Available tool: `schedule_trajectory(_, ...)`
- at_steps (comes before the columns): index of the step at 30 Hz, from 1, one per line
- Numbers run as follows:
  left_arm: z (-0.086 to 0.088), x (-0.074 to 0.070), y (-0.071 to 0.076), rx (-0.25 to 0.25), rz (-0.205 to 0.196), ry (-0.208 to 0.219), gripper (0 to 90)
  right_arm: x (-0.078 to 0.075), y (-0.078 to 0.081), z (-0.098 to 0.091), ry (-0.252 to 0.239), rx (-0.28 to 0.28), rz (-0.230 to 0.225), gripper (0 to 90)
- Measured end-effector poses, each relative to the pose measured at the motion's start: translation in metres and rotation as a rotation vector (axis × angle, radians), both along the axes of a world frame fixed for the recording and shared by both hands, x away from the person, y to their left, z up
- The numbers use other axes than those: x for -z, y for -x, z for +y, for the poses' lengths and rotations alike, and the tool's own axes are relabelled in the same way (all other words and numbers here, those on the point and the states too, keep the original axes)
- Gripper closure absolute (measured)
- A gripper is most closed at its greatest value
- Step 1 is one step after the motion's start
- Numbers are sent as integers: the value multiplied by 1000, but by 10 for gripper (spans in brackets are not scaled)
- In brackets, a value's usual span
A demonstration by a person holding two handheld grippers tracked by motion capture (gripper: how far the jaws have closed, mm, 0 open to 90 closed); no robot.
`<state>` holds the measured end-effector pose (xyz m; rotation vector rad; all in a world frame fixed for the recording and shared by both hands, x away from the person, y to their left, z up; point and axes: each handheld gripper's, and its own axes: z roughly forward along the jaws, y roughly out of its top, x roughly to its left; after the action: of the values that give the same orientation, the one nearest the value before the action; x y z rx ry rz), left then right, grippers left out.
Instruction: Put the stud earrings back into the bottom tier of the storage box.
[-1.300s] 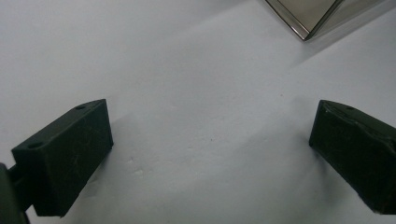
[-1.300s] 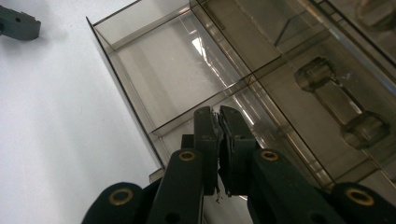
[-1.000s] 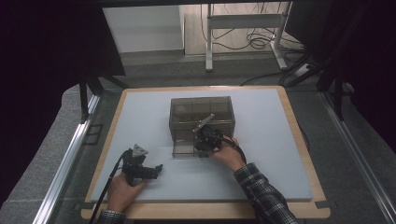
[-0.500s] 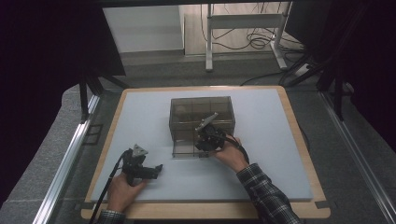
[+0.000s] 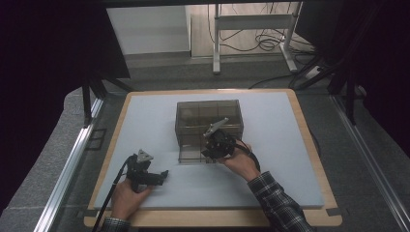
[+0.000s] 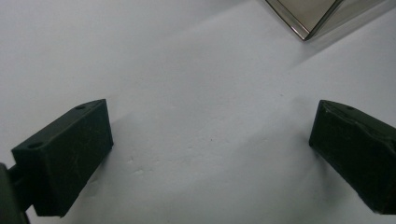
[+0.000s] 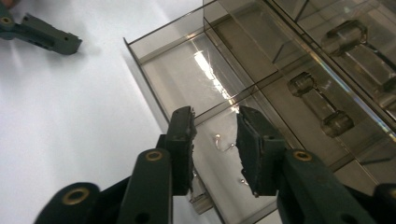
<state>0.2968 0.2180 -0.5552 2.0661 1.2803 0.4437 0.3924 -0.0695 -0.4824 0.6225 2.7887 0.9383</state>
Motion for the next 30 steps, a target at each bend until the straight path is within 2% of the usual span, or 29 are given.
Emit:
schedule_trajectory(13, 0, 0, 0, -2, -3, 2, 0, -3, 16, -12, -9, 6, -30, 460)
schedule_trajectory(25, 0, 0, 0, 3, -1, -4, 0, -2, 29, -26, -19, 9, -31, 262)
schedule_trajectory(30, 0, 0, 0, -2, -3, 1, 0, -4, 34, -33, -27, 19, -42, 222)
